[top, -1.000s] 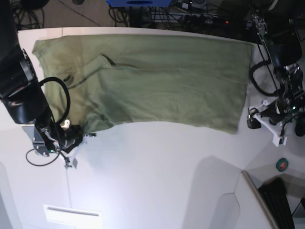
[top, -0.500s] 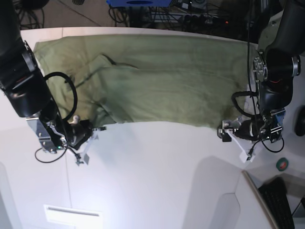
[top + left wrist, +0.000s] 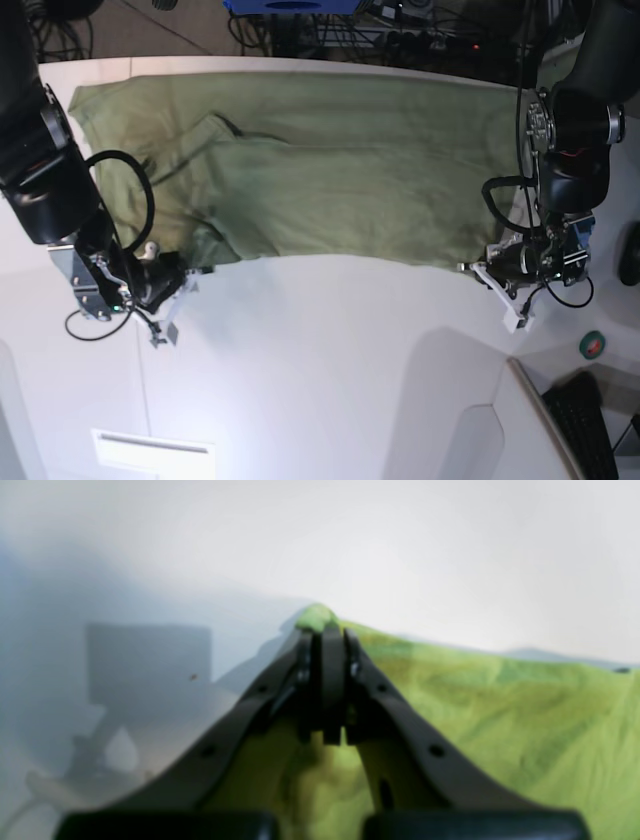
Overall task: Layout the t-shirt on the table in an organized manner, then fold the t-shirt properly
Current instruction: 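Move the left gripper to the other hem corner and grasp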
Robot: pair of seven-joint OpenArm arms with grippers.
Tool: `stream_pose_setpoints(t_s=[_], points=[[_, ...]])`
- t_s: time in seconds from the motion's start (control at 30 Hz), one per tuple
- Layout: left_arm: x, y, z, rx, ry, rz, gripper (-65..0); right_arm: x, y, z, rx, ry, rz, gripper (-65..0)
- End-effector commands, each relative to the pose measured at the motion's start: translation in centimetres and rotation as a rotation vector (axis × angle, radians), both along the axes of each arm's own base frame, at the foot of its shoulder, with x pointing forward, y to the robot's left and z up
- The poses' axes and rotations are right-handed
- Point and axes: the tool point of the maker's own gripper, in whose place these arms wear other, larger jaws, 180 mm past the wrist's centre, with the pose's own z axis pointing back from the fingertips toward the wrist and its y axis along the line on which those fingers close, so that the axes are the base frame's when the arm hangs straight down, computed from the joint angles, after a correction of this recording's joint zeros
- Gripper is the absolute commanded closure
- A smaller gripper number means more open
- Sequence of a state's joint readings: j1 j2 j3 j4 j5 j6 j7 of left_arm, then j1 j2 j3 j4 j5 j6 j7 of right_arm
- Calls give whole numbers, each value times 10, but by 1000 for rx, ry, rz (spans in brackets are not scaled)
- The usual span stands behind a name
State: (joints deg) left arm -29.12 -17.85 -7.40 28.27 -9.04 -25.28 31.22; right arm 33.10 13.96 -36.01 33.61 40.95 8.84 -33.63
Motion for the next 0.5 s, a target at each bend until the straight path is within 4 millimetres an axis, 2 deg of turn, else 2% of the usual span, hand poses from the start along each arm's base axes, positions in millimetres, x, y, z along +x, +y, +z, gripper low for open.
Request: stream_pose_setpoints(t_s=[0.0, 0.2, 0.47], points=[[1, 0, 4, 18, 11, -25, 0, 15, -6, 12, 2, -49, -7, 0], [-13, 0, 14, 83, 20, -91, 0, 4, -18, 9, 1, -118, -9, 0], [-32, -1, 11, 96, 27, -157, 0, 12, -31, 43, -23, -309, -31, 0]])
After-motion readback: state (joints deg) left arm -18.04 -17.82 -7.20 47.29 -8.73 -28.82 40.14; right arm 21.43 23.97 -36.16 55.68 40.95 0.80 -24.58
